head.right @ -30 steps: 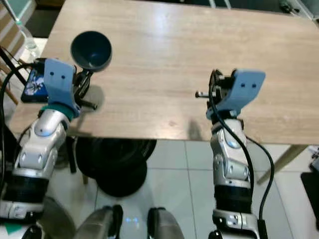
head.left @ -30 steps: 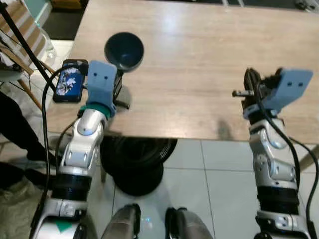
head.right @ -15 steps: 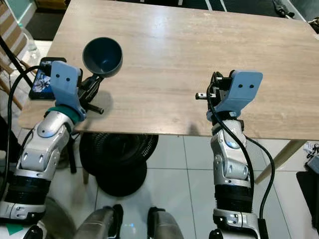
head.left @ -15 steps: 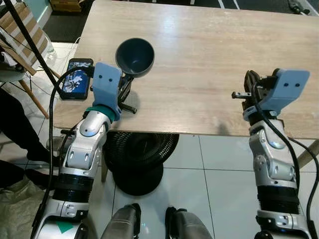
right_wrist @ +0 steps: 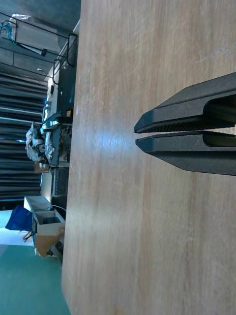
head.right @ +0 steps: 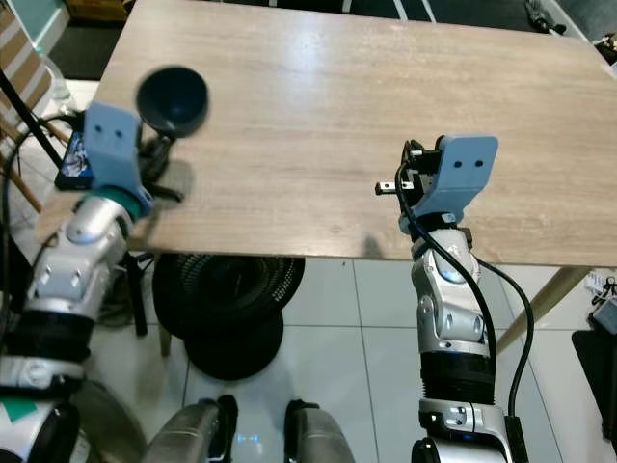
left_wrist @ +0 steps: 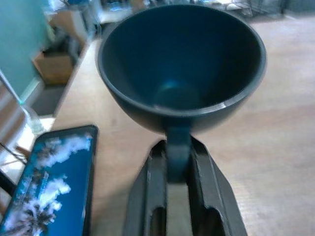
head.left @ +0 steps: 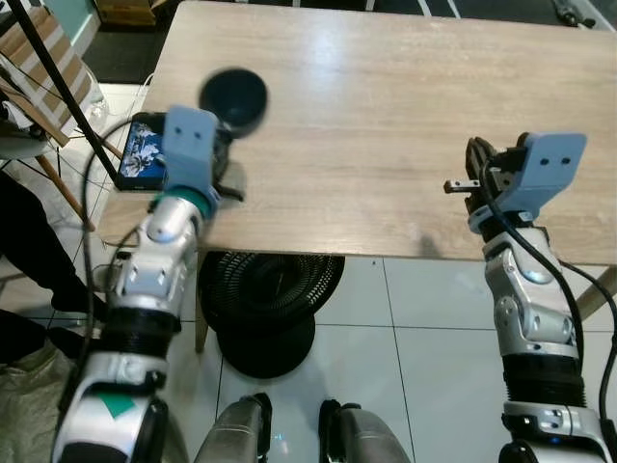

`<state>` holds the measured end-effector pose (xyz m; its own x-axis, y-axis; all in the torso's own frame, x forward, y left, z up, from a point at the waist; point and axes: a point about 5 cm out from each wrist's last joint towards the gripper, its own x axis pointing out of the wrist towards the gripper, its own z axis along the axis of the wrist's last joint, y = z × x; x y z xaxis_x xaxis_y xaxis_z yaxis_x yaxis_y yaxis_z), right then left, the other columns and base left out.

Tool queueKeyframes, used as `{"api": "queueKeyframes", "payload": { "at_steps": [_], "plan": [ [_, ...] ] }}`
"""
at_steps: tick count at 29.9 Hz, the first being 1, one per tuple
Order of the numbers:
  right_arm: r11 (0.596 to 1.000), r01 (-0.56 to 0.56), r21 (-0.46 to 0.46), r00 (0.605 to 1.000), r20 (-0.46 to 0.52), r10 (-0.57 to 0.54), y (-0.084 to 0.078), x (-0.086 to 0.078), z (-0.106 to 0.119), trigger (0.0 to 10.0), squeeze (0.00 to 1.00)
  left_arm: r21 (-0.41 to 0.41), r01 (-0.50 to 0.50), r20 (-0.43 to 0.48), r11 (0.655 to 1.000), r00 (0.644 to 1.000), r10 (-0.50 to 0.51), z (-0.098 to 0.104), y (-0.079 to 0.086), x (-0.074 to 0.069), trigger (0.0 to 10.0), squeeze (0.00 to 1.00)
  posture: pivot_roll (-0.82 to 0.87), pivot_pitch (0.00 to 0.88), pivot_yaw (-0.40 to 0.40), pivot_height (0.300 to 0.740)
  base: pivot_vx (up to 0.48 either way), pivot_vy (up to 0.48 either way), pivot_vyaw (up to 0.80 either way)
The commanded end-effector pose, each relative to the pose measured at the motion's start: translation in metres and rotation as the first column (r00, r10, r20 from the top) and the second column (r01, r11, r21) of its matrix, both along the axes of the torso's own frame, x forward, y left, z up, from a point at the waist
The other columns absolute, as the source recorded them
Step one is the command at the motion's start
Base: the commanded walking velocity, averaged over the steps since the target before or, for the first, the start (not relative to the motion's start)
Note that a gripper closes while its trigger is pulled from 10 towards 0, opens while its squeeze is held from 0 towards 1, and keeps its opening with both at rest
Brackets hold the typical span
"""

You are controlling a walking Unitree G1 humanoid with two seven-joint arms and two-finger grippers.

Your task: Setting the table

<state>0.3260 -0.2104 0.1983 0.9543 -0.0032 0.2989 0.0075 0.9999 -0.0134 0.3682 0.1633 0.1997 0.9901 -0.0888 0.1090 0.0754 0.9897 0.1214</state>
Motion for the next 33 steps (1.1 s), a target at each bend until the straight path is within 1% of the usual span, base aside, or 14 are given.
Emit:
{"api": "queueKeyframes", "payload": {
  "at_steps": [1,5,6,8,9,10,12,15,17,18,19,23,32,33],
  "plan": [
    [1.0,0.012,-0.001,1.0,0.002,-0.012,-0.005,-0.001,-0.001,10.0,0.0,0.005,-0.001,-0.029,1.0,1.0,0.001,-0.005,0.004,0.003,10.0,0.0,0.03,0.129,0.034,0.74,0.0,0.0,0.0],
    [1.0,0.016,0.004,1.0,0.005,-0.016,-0.006,-0.003,-0.001,10.0,0.0,0.013,0.006,-0.043,1.0,0.999,-0.005,-0.004,0.007,0.007,10.0,0.0,0.03,0.131,0.035,0.74,0.0,0.0,0.0],
    [1.0,0.018,0.007,1.0,0.005,-0.018,-0.006,-0.005,-0.002,10.0,0.0,0.055,0.034,-0.064,0.998,0.997,-0.031,-0.006,0.006,0.006,10.0,0.0,0.03,0.133,0.037,0.74,0.0,0.0,0.0],
    [1.0,0.018,0.007,1.0,0.002,-0.018,-0.005,-0.006,-0.003,10.0,0.0,0.126,0.04,-0.069,0.991,0.997,-0.032,-0.009,0.005,0.004,10.0,0.0,0.03,0.133,0.039,0.74,0.0,0.0,0.0],
    [1.0,0.018,0.007,1.0,0.002,-0.018,-0.005,-0.006,-0.003,10.0,0.0,0.126,0.04,-0.069,0.991,0.997,-0.032,-0.009,0.005,0.004,10.0,0.0,0.03,0.133,0.039,0.74,0.0,0.0,0.0],
    [1.0,0.016,0.008,1.0,0.002,-0.016,-0.005,-0.006,-0.004,10.0,0.0,0.173,0.036,-0.054,0.984,0.998,-0.027,-0.01,0.005,0.002,10.0,0.0,0.03,0.133,0.038,0.74,0.0,0.0,0.0],
    [1.0,0.015,0.009,1.0,0.003,-0.015,-0.005,-0.006,-0.004,10.0,0.0,0.183,0.037,-0.048,0.982,0.998,-0.029,-0.011,0.005,0.002,10.0,0.0,0.03,0.133,0.038,0.74,0.0,0.0,0.0],
    [1.0,0.013,0.012,1.0,0.001,-0.013,-0.004,-0.006,-0.004,10.0,0.0,0.131,0.046,-0.056,0.99,0.998,-0.038,-0.013,0.004,-0.001,10.0,0.0,0.04,0.134,0.031,0.74,0.0,0.0,0.0],
    [1.0,0.005,0.013,1.0,-0.002,-0.004,-0.001,-0.004,-0.005,10.0,0.0,0.053,0.052,-0.09,0.997,0.995,-0.047,-0.018,0.003,-0.002,10.0,0.0,0.04,0.133,0.028,0.74,0.0,0.0,0.0],
    [1.0,0.0,0.013,1.0,-0.001,0.0,0.0,-0.004,-0.004,10.0,0.0,0.032,0.074,-0.099,0.997,0.993,-0.07,-0.019,0.001,-0.002,10.0,0.0,0.03,0.132,0.026,0.74,0.0,0.0,0.0],
    [1.0,0.0,0.013,1.0,-0.001,0.0,0.0,-0.004,-0.004,10.0,0.0,0.032,0.074,-0.099,0.997,0.993,-0.07,-0.019,0.001,-0.002,10.0,0.0,0.03,0.132,0.026,0.74,0.0,0.0,0.0],
    [1.0,-0.003,0.014,1.0,0.001,0.003,0.0,-0.003,-0.003,10.0,0.0,-0.031,0.13,-0.105,0.991,0.986,-0.132,-0.019,-0.005,-0.003,10.0,0.0,0.03,0.131,0.027,0.74,0.0,0.0,0.0],
    [1.0,0.0,0.016,1.0,-0.001,0.001,0.0,-0.004,-0.004,10.0,0.0,-0.05,0.131,-0.115,0.99,0.984,-0.136,-0.02,-0.006,0.0,10.0,0.0,0.03,0.132,0.027,0.74,0.0,0.0,0.0],
    [1.0,0.0,0.016,1.0,-0.001,0.0,0.0,-0.004,-0.004,10.0,0.0,-0.053,0.133,-0.121,0.99,0.983,-0.139,-0.021,-0.007,0.001,10.0,0.02,0.02,0.133,0.026,0.74,0.0,0.0,0.0]
  ]
}}
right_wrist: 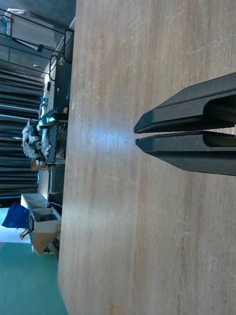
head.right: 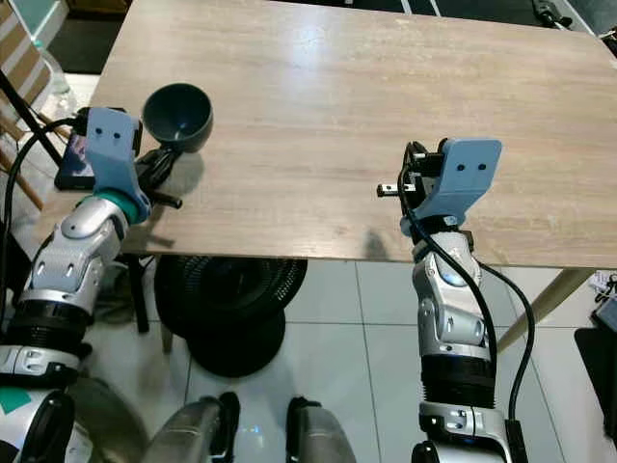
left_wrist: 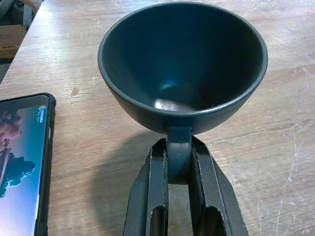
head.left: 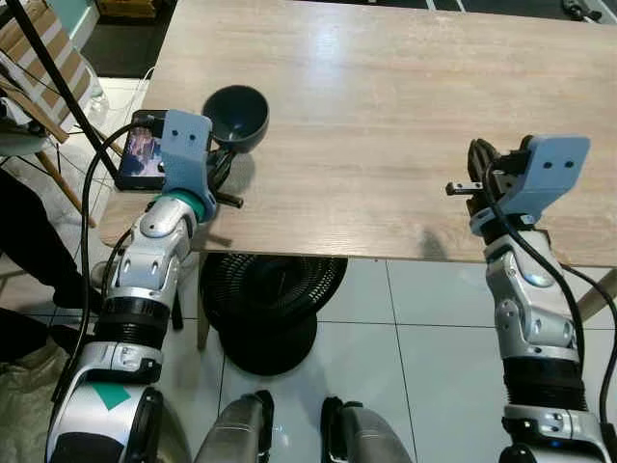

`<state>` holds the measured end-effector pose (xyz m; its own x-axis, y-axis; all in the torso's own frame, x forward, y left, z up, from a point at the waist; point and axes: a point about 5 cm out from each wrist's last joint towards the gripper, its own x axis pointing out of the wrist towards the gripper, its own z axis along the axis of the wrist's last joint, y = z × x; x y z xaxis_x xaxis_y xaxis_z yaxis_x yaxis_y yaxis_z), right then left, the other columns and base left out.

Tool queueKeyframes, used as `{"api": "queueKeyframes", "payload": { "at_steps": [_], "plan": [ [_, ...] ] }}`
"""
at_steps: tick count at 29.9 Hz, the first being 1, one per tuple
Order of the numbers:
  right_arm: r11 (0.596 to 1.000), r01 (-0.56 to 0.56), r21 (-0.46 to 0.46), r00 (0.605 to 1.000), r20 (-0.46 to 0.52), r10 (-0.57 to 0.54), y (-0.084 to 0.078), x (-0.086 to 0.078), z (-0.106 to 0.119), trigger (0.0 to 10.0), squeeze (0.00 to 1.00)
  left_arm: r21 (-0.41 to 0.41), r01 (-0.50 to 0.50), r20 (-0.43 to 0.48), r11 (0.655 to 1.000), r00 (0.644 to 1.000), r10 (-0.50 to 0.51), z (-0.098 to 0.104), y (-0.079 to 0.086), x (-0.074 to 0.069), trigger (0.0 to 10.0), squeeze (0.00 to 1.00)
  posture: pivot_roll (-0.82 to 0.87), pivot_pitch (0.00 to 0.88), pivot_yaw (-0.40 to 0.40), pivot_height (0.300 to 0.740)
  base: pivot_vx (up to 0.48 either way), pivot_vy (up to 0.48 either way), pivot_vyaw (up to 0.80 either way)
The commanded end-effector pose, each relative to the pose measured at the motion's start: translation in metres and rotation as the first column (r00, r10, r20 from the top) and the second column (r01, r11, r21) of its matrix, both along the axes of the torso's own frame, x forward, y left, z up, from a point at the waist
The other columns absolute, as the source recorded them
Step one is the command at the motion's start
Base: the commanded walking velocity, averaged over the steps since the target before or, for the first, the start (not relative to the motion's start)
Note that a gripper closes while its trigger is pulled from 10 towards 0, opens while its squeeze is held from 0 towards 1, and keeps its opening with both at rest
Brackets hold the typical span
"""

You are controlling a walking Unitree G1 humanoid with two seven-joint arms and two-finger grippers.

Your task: Setting the table

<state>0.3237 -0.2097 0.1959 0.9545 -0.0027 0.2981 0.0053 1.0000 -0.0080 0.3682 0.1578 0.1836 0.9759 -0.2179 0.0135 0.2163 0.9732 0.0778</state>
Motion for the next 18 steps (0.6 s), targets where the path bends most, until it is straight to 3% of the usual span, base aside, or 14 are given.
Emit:
{"api": "queueKeyframes", "payload": {
  "at_steps": [1,14,15,16,18],
  "plan": [
    [1.0,0.003,0.01,1.0,0.0,-0.003,-0.001,-0.0021,-0.0015,10.0,0.0,-0.018,0.005,-0.03,1.0,1.0,-0.006,-0.0066,-0.0018,0.0009,10.0,0.04,0.02,0.135,0.025,0.74,0.0,0.0,0.0],
    [1.0,0.006,0.003,1.0,-0.003,-0.006,-0.0034,-0.0035,-0.0007,10.0,0.0,-0.044,0.034,-0.063,0.998,0.997,-0.037,-0.0142,-0.0046,-0.0005,10.0,0.05,0.01,0.143,0.019,0.74,0.0,0.0,0.0],
    [1.0,0.006,0.003,1.0,-0.003,-0.006,-0.0034,-0.0036,-0.0008,10.0,0.0,-0.043,0.035,-0.06,0.998,0.997,-0.038,-0.0139,-0.0048,-0.0005,10.0,0.4,0.01,0.141,0.019,0.74,0.0,0.0,0.0],
    [1.0,0.006,0.003,1.0,-0.003,-0.006,-0.0034,-0.0036,-0.0008,10.0,0.0,-0.043,0.035,-0.06,0.998,0.997,-0.038,-0.0139,-0.0048,-0.0005,10.0,0.4,0.01,0.141,0.019,0.74,0.0,0.0,0.0],
    [1.0,0.005,0.003,1.0,-0.002,-0.005,-0.0031,-0.0029,-0.0004,10.0,0.0,-0.043,0.038,-0.057,0.998,0.998,-0.041,-0.0134,-0.005,-0.0003,10.0,1.0,0.01,0.138,0.018,0.74,0.0,0.0,0.0]
  ]
}}
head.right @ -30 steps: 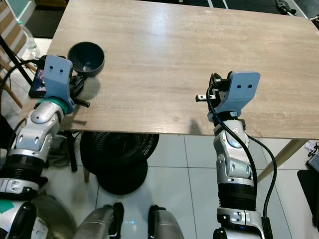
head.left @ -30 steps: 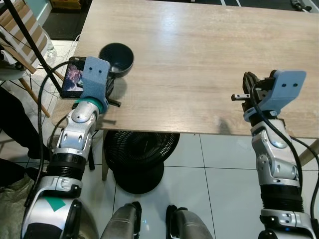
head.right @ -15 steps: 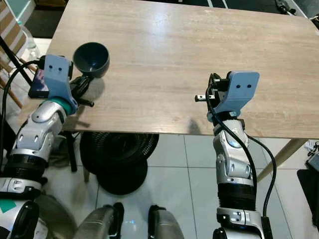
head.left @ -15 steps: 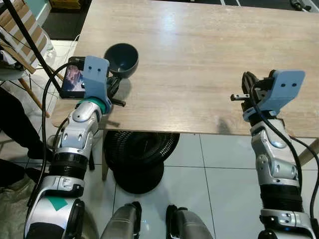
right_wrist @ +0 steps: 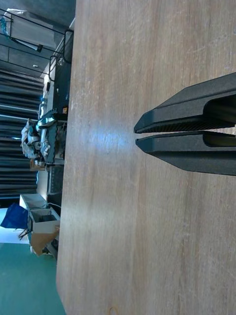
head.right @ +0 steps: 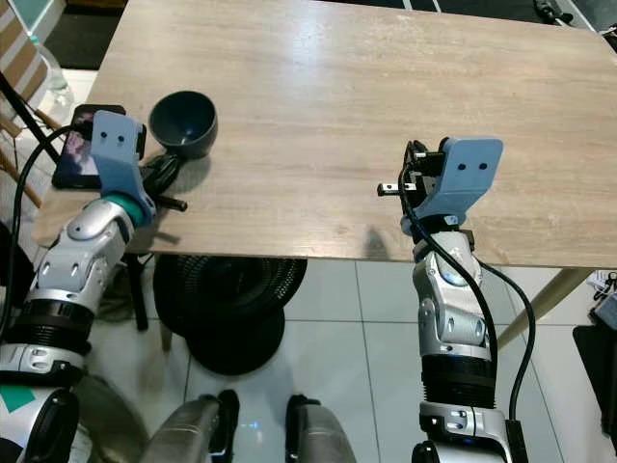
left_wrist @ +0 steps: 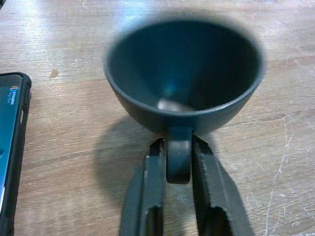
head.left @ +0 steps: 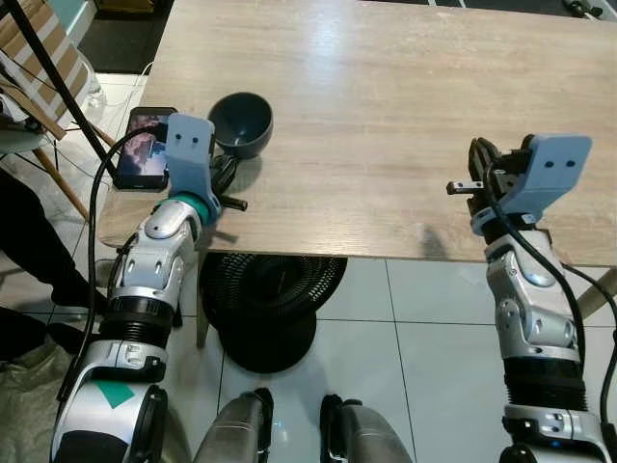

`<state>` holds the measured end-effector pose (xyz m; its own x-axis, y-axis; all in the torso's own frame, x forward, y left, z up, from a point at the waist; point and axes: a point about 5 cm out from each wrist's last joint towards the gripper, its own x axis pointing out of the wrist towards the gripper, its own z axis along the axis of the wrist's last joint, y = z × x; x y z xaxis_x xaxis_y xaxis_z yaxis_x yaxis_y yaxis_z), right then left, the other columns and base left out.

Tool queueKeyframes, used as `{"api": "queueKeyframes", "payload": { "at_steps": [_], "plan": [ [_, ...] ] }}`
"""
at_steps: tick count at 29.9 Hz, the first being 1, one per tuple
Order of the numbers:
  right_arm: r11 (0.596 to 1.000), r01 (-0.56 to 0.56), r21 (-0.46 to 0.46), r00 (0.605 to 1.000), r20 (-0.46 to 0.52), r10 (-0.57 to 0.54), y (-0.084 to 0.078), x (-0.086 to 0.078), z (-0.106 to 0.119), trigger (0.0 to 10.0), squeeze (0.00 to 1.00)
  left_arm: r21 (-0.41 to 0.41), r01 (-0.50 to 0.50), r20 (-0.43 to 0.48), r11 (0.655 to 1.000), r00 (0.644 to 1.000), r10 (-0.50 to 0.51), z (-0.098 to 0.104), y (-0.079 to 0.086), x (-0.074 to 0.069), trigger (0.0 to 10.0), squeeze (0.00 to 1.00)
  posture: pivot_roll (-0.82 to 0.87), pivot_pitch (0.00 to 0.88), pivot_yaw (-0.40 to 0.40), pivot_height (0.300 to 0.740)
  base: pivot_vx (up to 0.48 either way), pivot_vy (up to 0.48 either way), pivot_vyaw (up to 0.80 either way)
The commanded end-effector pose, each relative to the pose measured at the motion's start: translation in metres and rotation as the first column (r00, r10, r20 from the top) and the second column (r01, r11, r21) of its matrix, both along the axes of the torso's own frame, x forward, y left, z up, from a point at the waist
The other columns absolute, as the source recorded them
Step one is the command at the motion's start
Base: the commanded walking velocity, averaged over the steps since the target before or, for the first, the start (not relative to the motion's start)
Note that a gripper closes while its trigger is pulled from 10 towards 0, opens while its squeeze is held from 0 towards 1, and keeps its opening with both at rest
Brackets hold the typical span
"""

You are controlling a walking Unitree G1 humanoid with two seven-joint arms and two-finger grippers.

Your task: Setting the table

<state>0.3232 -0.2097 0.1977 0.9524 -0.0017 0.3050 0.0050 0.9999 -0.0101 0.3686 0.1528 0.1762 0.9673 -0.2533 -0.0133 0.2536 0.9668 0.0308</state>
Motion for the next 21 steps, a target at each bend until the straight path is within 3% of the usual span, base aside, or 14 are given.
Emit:
{"api": "queueKeyframes", "payload": {
  "at_steps": [1,11,12,13,14,16,19,21],
  "plan": [
    [1.0,0.006,0.005,1.0,-0.009,-0.006,-0.003,-0.002,-0.002,10.0,0.0,-0.002,0.004,-0.021,1.0,1.0,-0.004,-0.006,0.0,-0.001,10.0,1.0,0.01,0.138,0.018,0.74,0.0,0.0,0.0],
    [1.0,0.003,0.006,1.0,-0.005,-0.003,-0.002,-0.001,-0.001,10.0,0.0,0.0,0.007,0.006,1.0,1.0,-0.007,-0.001,-0.001,-0.002,10.0,1.0,0.02,0.127,0.02,0.74,0.0,0.0,0.0],
    [1.0,0.003,0.006,1.0,-0.005,-0.003,-0.003,-0.001,-0.001,10.0,0.0,0.004,0.006,0.017,1.0,1.0,-0.006,0.001,-0.001,-0.003,10.0,0.11,0.02,0.127,0.02,0.74,0.0,0.0,0.0],
    [1.0,0.003,0.006,1.0,-0.005,-0.003,-0.003,-0.001,-0.001,10.0,0.0,0.004,0.006,0.017,1.0,1.0,-0.006,0.001,-0.001,-0.003,10.0,0.11,0.02,0.127,0.02,0.74,0.0,0.0,0.0],
    [1.0,0.003,0.006,1.0,-0.004,-0.003,-0.002,-0.001,-0.002,10.0,0.0,0.023,0.006,0.043,1.0,0.999,-0.007,0.004,-0.002,-0.005,10.0,0.0,0.02,0.122,0.024,0.74,0.0,0.0,0.0],
    [1.0,0.003,0.008,1.0,0.0,-0.003,-0.002,-0.002,-0.001,10.0,0.0,0.08,-0.01,0.113,0.997,0.994,0.001,0.011,-0.005,-0.016,10.0,0.0,0.02,0.118,0.029,0.74,0.0,0.0,0.0],
    [1.0,0.002,0.009,1.0,0.001,-0.002,-0.002,-0.002,-0.001,10.0,0.0,0.104,-0.028,0.144,0.994,0.989,0.012,0.014,-0.006,-0.023,10.0,0.0,0.03,0.117,0.029,0.74,0.0,0.0,0.0],
    [1.0,-0.001,0.013,1.0,0.003,0.001,-0.001,-0.003,-0.001,10.0,0.0,0.145,-0.121,0.215,0.982,0.973,0.089,0.02,-0.005,-0.041,10.0,0.0,0.04,0.117,0.029,0.74,0.0,0.0,0.0]
  ]
}}
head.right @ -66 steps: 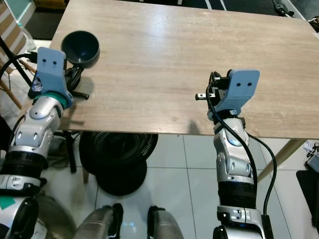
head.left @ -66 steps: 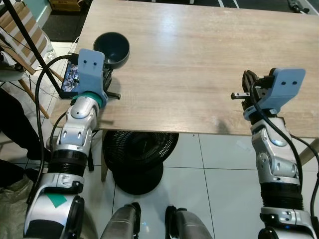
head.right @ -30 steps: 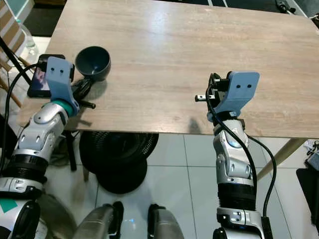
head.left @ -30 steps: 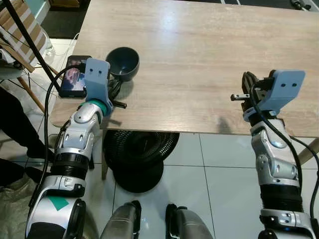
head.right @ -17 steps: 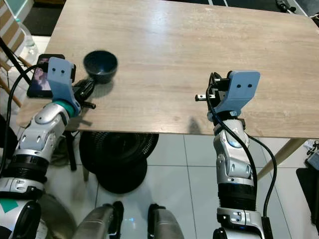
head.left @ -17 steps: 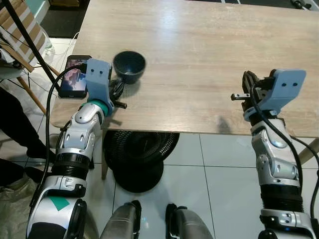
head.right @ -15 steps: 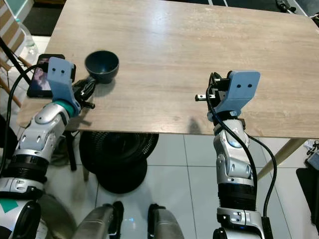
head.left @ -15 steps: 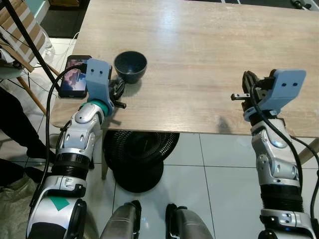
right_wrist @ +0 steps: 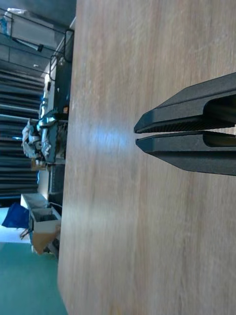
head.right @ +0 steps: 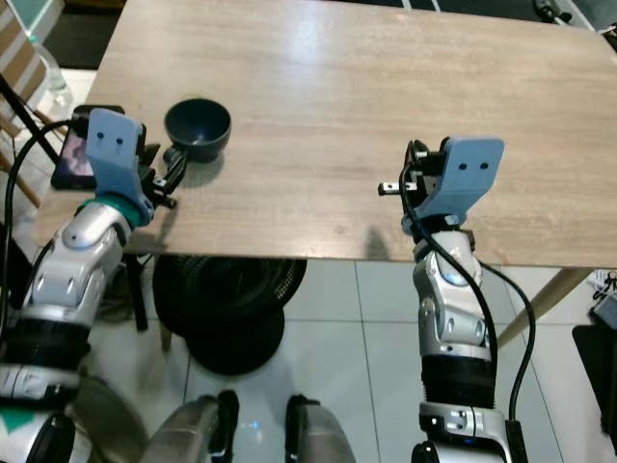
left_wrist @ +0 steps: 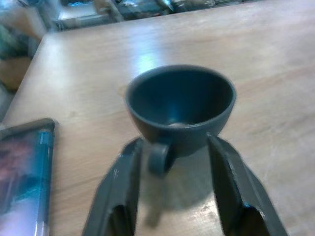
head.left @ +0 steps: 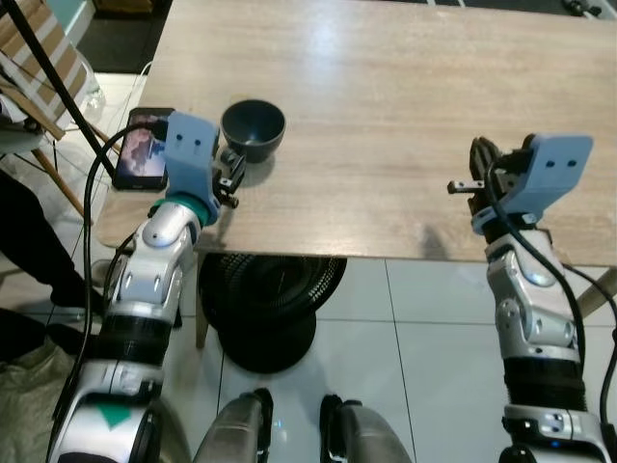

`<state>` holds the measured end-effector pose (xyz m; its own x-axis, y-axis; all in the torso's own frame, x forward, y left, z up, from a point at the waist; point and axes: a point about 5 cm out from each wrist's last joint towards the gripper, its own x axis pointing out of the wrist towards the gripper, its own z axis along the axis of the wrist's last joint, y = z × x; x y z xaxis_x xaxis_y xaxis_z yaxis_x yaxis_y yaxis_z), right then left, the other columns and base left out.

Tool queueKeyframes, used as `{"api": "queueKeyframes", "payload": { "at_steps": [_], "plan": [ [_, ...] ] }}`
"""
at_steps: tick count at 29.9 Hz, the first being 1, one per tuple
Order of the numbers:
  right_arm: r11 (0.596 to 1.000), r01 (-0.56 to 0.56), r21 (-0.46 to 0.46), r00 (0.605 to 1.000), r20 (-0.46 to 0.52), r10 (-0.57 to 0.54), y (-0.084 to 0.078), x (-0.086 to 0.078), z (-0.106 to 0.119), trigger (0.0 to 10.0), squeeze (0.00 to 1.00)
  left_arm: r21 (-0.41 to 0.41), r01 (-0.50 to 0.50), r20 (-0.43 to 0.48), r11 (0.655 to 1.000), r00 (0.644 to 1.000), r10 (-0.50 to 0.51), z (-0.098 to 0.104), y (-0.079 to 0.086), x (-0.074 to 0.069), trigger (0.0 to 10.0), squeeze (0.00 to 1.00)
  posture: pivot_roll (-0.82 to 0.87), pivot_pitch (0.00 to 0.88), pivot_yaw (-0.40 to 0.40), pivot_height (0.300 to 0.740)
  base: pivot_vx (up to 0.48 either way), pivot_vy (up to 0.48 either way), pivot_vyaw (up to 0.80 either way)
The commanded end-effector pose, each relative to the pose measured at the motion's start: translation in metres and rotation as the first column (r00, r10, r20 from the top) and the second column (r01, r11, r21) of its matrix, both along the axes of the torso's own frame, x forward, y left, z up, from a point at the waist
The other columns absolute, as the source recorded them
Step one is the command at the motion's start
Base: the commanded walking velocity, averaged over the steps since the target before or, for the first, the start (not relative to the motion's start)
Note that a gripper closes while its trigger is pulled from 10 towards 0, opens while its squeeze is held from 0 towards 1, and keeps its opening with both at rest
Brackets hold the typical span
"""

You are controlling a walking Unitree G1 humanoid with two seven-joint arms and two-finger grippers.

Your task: Setting the table

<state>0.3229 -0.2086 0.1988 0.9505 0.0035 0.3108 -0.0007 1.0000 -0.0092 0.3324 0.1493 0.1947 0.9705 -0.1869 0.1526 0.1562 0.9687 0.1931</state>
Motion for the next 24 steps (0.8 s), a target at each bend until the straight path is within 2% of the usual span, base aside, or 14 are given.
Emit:
{"api": "queueKeyframes", "payload": {
  "at_steps": [1,2,3,5,6,7,9,15,24],
  "plan": [
    [1.0,0.005,0.012,1.0,-0.003,-0.005,-0.002,-0.002,-0.002,10.0,0.0,0.03,-0.032,0.012,0.999,0.999,0.031,0.001,-0.001,-0.005,10.0,0.0,0.04,0.117,0.029,0.74,0.0,0.0,0.0],
    [1.0,0.003,0.014,1.0,-0.003,-0.003,-0.002,-0.002,-0.003,10.0,0.0,0.049,-0.064,0.044,0.997,0.997,0.062,0.004,0.0,-0.014,10.0,0.0,0.05,0.118,0.025,0.74,0.0,0.0,0.0],
    [1.0,0.003,0.014,1.0,-0.003,-0.003,-0.002,-0.002,-0.003,10.0,0.0,0.049,-0.064,0.044,0.997,0.997,0.062,0.004,0.0,-0.014,10.0,0.0,0.05,0.118,0.025,0.74,0.0,0.0,0.0],
    [1.0,-0.003,0.021,1.0,-0.007,0.004,0.001,-0.001,-0.005,10.0,0.0,0.061,-0.052,0.108,0.997,0.993,0.045,0.013,-0.002,-0.031,10.0,0.0,0.06,0.113,0.018,0.74,0.0,0.0,0.0],
    [1.0,-0.003,0.021,1.0,-0.007,0.004,0.001,-0.001,-0.005,10.0,0.0,0.061,-0.052,0.108,0.997,0.993,0.045,0.013,-0.002,-0.031,10.0,0.0,0.06,0.113,0.018,0.74,0.0,0.0,0.0],
    [1.0,-0.007,0.028,1.0,-0.006,0.007,0.002,-0.001,-0.005,10.0,0.0,0.053,-0.002,0.11,0.999,0.994,-0.004,0.014,-0.005,-0.035,10.0,0.0,0.06,0.11,0.016,0.74,0.0,0.0,0.0],
    [0.999,-0.007,0.033,1.0,-0.004,0.007,0.003,0.0,-0.005,10.0,0.0,0.034,0.033,0.092,0.999,0.995,-0.036,0.012,-0.006,-0.036,10.0,0.0,0.06,0.106,0.02,0.74,0.0,0.0,0.0],
    [0.999,0.006,0.042,1.0,-0.002,-0.006,0.003,-0.001,-0.006,10.0,0.0,-0.006,0.028,0.058,1.0,0.998,-0.028,0.008,-0.003,-0.032,10.0,0.0,0.05,0.102,0.028,0.74,0.0,0.0,0.0],
    [0.996,0.068,0.058,0.997,-0.03,-0.067,-0.004,-0.005,-0.013,10.0,0.0,0.009,-0.039,0.07,0.999,0.997,0.039,0.017,0.005,-0.01,10.0,0.0,0.03,0.101,0.031,0.74,0.0,0.0,0.0]
  ]
}}
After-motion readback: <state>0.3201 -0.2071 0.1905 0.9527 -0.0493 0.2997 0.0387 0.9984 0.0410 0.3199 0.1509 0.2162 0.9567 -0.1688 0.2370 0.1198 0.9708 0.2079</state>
